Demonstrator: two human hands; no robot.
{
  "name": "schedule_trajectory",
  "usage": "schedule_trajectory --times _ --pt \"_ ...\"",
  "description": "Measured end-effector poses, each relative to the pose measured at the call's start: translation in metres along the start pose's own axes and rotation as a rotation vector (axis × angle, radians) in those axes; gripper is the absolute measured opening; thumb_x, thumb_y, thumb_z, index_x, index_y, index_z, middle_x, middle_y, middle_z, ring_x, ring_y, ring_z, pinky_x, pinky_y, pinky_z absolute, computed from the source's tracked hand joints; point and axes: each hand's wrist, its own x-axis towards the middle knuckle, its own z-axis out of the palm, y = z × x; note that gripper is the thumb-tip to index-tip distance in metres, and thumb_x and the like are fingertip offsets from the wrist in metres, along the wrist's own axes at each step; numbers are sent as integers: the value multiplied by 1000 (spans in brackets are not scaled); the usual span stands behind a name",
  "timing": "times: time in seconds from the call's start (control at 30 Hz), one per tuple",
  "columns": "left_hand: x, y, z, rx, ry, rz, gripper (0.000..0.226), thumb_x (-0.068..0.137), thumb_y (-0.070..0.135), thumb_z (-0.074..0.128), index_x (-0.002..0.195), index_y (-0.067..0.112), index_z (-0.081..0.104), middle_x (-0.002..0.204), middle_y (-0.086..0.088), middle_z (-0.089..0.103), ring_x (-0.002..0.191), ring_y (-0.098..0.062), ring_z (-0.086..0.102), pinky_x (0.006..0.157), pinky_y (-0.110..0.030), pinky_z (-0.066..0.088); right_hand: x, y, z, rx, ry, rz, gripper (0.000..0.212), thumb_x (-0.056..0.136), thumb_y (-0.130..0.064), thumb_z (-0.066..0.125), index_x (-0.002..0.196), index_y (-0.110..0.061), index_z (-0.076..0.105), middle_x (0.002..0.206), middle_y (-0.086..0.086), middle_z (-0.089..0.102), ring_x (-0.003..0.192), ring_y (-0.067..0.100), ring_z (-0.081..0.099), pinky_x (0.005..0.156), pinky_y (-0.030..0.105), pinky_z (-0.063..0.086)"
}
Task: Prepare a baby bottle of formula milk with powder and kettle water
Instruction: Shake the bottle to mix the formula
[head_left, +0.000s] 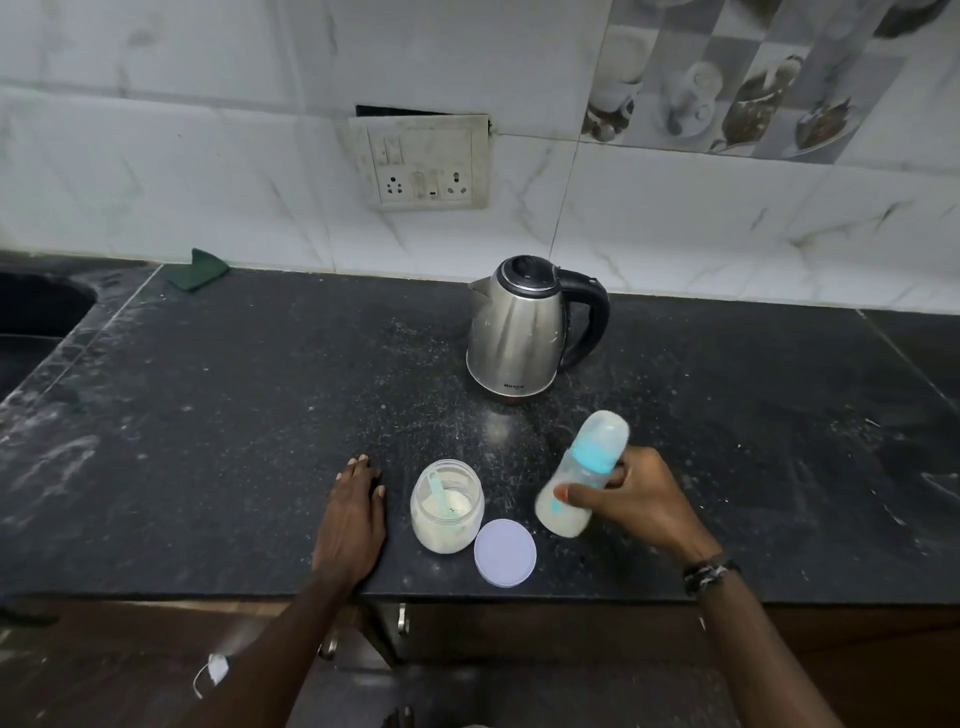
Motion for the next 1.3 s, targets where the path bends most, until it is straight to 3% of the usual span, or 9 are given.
schedule_trajectory --times 0.13,0.23,0.3,0.43,0.6,0.8,1.07,1.17,1.3 --pt "0 3 -1 -13 -15 -30 34 101 12 52 132 -2 54 149 -21 46 140 -35 42 118 -46 32 0 1 0 1 41 66 54 57 -53 87 97 -22 70 85 -9 72 79 12 69 70 35 56" --pt "0 5 -3 -27 -24 -40 42 102 15 49 140 -4 48 152 -21 43 142 -33 39 120 -45 30 2 2 1 40 20 41 47 61 -39 92 97 -15 73 77 -10 76 71 6 72 62 31 58" --pt "-1 6 -4 -28 -24 -46 45 103 15 49 143 -4 44 152 -21 43 143 -33 39 120 -46 30 2 -1 0 86 32 78 47 60 -45 90 94 -20 70 78 -12 73 73 9 70 63 32 54" --pt "-1 5 -4 -27 -21 -39 44 102 14 50 141 -5 46 150 -22 44 141 -34 40 119 -46 31 3 0 1 74 15 30 40 60 -31 94 89 -12 74 73 -6 76 63 5 71 57 25 53" --pt "0 2 0 -52 -34 -53 36 102 17 52 132 -3 53 152 -20 43 143 -33 38 121 -44 27 2 -5 1 122 -3 52 47 56 -40 94 92 -18 72 81 -10 76 78 10 73 66 29 56" --pt "0 -2 1 -50 -28 -48 32 102 20 52 125 -1 56 152 -20 43 144 -32 37 121 -44 27 2 -5 4 128 -4 52 48 53 -43 95 89 -19 73 81 -4 77 75 12 72 62 28 55" --pt "0 2 -2 -24 -38 -43 40 102 18 51 135 -3 50 152 -20 43 144 -33 37 121 -44 27 4 -2 3 152 37 97 40 59 -37 93 88 -17 73 77 -7 76 79 18 74 59 24 55" --pt "-1 4 -3 -18 -51 -54 43 102 19 50 139 -3 47 152 -20 42 144 -32 37 121 -44 27 3 -4 2 150 49 129 49 53 -50 90 88 -21 71 79 -9 73 76 14 70 63 31 54" --pt "-1 4 -3 -18 -51 -47 43 102 19 50 139 -3 47 153 -20 41 144 -32 36 121 -44 27 3 -2 3 102 30 90 46 56 -45 91 90 -19 75 81 -5 77 76 12 74 70 40 62"
